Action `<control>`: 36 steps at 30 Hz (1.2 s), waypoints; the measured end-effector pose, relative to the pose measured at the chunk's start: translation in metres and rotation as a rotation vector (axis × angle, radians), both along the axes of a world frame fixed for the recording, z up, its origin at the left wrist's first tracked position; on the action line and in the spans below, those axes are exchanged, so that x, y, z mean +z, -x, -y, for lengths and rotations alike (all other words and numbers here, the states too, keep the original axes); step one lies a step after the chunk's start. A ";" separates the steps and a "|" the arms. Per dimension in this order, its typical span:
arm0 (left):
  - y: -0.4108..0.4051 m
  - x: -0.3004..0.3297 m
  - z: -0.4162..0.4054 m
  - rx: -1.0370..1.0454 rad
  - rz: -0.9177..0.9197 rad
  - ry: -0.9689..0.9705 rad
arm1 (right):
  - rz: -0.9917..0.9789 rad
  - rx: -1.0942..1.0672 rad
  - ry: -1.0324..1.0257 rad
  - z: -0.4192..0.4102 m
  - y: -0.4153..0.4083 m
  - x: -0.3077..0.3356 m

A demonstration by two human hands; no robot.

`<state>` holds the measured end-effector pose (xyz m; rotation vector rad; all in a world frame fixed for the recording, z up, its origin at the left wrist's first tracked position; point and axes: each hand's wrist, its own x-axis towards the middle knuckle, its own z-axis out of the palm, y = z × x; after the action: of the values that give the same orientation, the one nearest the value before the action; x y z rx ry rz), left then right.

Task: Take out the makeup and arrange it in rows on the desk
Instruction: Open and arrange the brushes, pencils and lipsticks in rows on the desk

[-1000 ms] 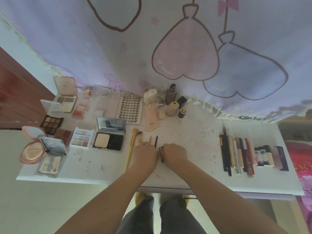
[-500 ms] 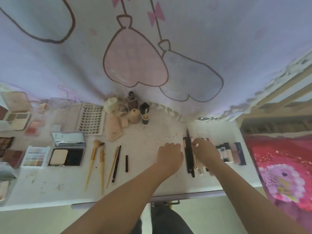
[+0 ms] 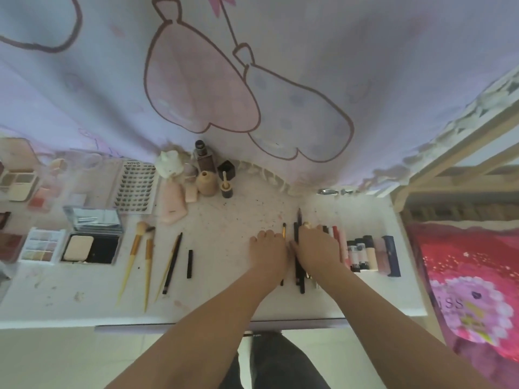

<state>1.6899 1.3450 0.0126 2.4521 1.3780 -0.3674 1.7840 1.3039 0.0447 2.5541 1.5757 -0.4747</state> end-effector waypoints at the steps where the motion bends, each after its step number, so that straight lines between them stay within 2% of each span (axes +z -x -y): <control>1: 0.005 0.000 -0.001 0.006 -0.003 -0.011 | 0.003 0.005 0.023 -0.002 0.002 0.000; 7: 0.055 0.002 -0.015 -0.008 -0.007 -0.076 | 0.110 0.046 0.144 -0.011 0.010 -0.001; 15: 0.135 -0.004 -0.036 -0.014 -0.050 -0.170 | 0.131 -0.014 0.136 -0.011 0.016 0.002; 20: 0.158 -0.005 -0.044 -0.008 -0.013 -0.206 | 0.173 -0.027 0.131 -0.007 0.018 0.003; 24: 0.129 0.005 -0.032 -0.066 0.095 -0.175 | 0.150 -0.040 0.107 -0.007 0.018 0.001; 27: 0.080 0.010 -0.009 -0.098 0.197 -0.075 | 0.114 -0.043 0.114 -0.010 0.016 0.000; 31: 0.034 0.003 0.017 -0.060 0.174 0.030 | 0.086 -0.023 0.120 -0.017 0.012 -0.001; 34: 0.025 -0.002 0.020 -0.004 0.169 0.073 | -0.024 -0.060 0.142 -0.022 0.007 -0.001; 36: 0.025 0.001 0.015 0.069 0.229 0.146 | -0.188 -0.141 0.142 -0.027 0.003 0.002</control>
<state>1.6651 1.3297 0.0132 2.2431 1.2875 -0.1588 1.7810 1.3308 0.0465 2.5862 1.3630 -0.8320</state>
